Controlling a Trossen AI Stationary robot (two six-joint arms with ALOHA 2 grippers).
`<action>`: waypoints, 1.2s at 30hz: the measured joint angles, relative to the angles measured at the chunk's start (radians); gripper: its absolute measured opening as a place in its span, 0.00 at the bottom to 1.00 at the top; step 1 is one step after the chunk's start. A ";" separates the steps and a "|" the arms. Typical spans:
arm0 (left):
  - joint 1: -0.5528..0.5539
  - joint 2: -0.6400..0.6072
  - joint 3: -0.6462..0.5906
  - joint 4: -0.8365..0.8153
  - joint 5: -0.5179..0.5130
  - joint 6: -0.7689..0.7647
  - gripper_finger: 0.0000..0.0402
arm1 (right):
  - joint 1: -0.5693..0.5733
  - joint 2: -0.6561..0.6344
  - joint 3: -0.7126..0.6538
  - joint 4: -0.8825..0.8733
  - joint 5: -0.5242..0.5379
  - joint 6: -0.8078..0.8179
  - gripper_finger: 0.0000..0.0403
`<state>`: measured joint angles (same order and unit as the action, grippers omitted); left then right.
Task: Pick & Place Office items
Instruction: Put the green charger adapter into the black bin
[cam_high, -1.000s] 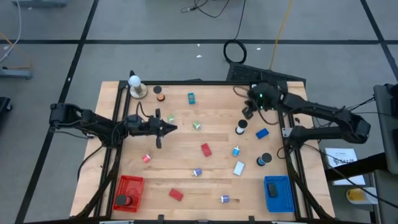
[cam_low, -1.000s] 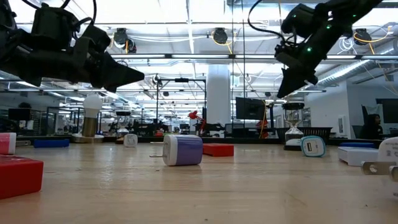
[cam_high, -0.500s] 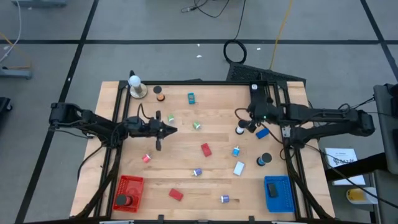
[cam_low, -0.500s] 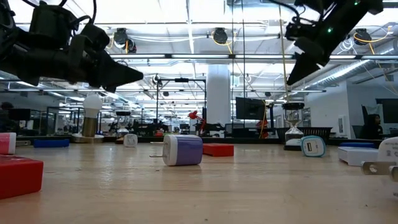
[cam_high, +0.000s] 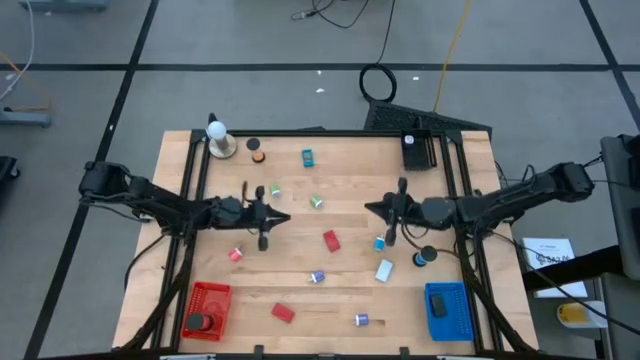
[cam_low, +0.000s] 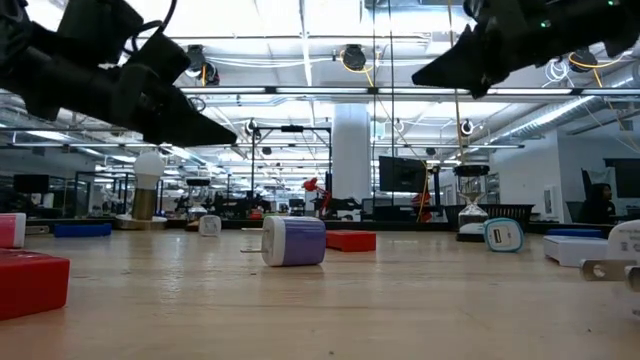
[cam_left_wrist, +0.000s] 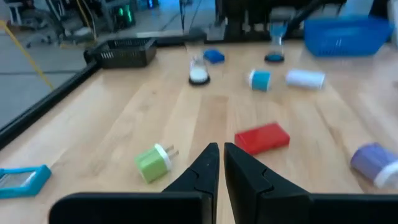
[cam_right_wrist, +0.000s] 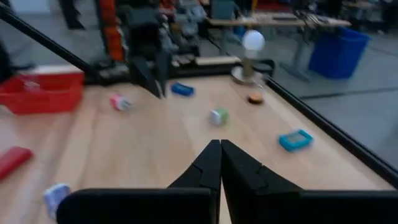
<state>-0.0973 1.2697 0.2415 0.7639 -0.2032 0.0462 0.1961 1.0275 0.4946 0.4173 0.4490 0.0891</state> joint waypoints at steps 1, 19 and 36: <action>-0.016 0.000 0.017 -0.041 -0.021 0.000 0.08 | 0.012 0.012 -0.014 0.039 0.000 0.000 0.00; -0.315 0.023 0.180 -0.345 -0.216 -0.277 0.08 | 0.050 0.217 -0.031 0.239 0.102 -0.039 0.00; -0.294 0.385 0.438 -0.347 -0.122 -0.291 0.37 | 0.055 0.221 -0.031 0.236 0.101 -0.031 0.00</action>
<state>-0.3912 1.6550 0.6793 0.4164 -0.3255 -0.2451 0.2508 1.2480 0.4633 0.6536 0.5499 0.0584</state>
